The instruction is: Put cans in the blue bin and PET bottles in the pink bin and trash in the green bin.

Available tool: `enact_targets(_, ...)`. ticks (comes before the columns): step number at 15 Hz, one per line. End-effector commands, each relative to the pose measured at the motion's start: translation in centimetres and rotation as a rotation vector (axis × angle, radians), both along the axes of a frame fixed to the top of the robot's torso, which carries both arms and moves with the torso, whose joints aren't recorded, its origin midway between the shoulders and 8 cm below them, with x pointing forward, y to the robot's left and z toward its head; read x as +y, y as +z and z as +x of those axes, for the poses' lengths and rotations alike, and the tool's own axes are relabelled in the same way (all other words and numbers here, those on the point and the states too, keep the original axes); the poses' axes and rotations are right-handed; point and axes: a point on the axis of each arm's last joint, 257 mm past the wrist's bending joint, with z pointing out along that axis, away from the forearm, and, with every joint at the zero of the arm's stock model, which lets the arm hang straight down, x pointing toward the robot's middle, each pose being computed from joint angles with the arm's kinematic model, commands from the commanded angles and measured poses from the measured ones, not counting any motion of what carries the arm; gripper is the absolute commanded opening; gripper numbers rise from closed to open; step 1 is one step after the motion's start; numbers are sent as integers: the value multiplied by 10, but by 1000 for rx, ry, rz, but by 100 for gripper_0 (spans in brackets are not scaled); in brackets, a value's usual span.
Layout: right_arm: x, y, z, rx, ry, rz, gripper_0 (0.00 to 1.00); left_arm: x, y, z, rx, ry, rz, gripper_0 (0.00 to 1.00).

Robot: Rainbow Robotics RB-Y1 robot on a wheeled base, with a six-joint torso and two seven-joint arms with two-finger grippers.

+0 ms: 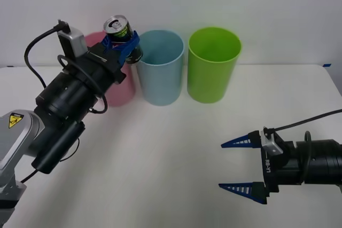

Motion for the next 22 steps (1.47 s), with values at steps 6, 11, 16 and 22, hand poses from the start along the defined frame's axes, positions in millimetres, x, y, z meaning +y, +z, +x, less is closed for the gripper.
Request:
enact_targets(6, 0, 0, 0, 0, 0, 0, 100, -11, 7, 38, -13, 38, 30, 0)
enact_targets(11, 0, 0, 0, 0, 0, 0, 100, -20, 13, 71, 5, 44, 36, 0)
enact_targets(16, 0, 0, 0, 0, 0, 0, 100, -31, 14, 96, 26, 42, 57, 0)
enact_targets(22, 0, 0, 0, 0, 0, 0, 100, -40, 17, 110, 36, 32, 71, 0)
